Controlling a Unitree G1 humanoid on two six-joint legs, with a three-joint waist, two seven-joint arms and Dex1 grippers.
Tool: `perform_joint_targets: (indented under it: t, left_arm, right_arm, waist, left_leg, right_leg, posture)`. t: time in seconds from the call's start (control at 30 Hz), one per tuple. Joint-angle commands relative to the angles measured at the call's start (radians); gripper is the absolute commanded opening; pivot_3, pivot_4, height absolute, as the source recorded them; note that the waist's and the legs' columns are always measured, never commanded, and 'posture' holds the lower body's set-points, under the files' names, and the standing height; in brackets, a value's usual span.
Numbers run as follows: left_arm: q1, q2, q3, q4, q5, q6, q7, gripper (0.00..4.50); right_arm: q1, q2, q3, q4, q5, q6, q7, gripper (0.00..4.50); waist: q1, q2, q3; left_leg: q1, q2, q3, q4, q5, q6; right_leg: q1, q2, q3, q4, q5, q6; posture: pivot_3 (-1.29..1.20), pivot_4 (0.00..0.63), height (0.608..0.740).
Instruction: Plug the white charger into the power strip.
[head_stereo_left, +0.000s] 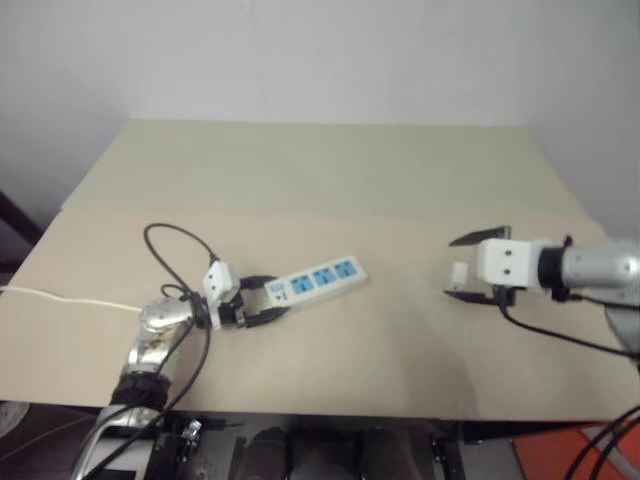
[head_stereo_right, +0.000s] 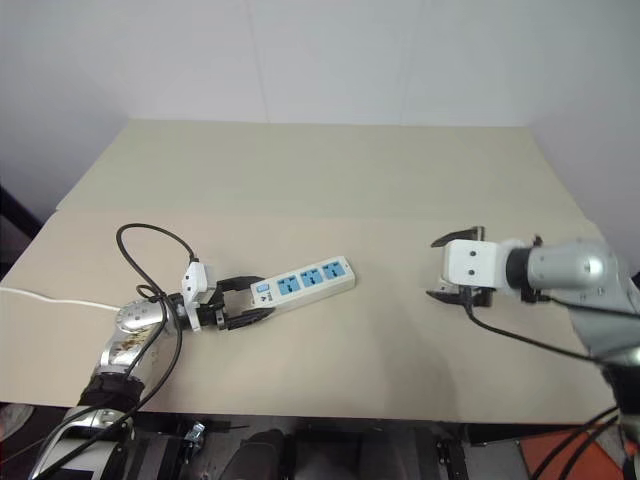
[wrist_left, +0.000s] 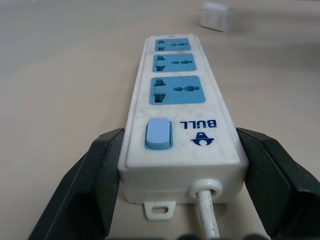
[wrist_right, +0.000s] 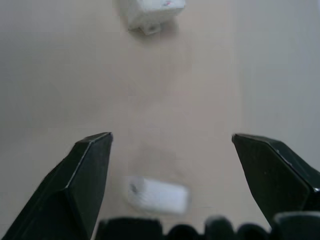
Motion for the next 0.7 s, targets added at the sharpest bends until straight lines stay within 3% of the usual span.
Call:
perform_joint_targets:
  t: [0.03, 0.2, 0.33, 0.7]
  left_arm:
    - [-0.015, -0.01, -0.038, 0.009, 0.018, -0.001, -0.033, 3.23]
    - [-0.027, -0.029, -0.041, 0.028, 0.027, -0.019, -0.026, 3.23]
    - [-0.014, -0.041, -0.041, 0.014, 0.027, -0.019, -0.008, 3.23]
    - [0.036, -0.037, -0.043, -0.061, 0.02, 0.003, 0.016, 3.23]
  right_arm:
    - [-0.182, 0.002, 0.136, 0.245, -0.095, -0.427, 0.186, 4.5]
    - [-0.444, 0.088, 0.36, 0.562, -0.215, -0.861, 0.323, 4.5]
    - [-0.566, 0.159, 0.45, 0.727, -0.334, -1.039, 0.268, 4.5]
    - [-0.68, 0.262, 0.528, 0.935, -0.615, -1.104, -0.004, 4.5]
  waist:
    - [-0.005, 0.0, 0.0]
    - [-0.012, 0.0, 0.0]
    - [-0.009, 0.0, 0.0]
    - [-0.008, 0.001, 0.0]
  left_leg:
    - [-0.001, 0.0, 0.0, 0.0, 0.0, 0.0]
    - [0.0, 0.0, 0.002, -0.001, 0.0, 0.0]
    - [0.0, 0.001, 0.001, -0.001, 0.0, 0.0]
    - [0.0, 0.001, -0.006, -0.001, 0.0, 0.0]
  right_leg:
    - [0.0, 0.0, 0.0, 0.0, 0.0, 0.0]
    - [-0.001, -0.001, 0.002, 0.0, 0.001, -0.001]
    - [-0.001, -0.002, 0.002, 0.0, 0.001, -0.001]
    - [-0.002, -0.002, 0.003, 0.002, 0.001, -0.002]
  posture:
    - [0.0, 0.15, 0.74]
    - [0.0, 0.15, 0.74]
    - [0.0, 0.15, 0.74]
    - [0.0, 0.15, 0.74]
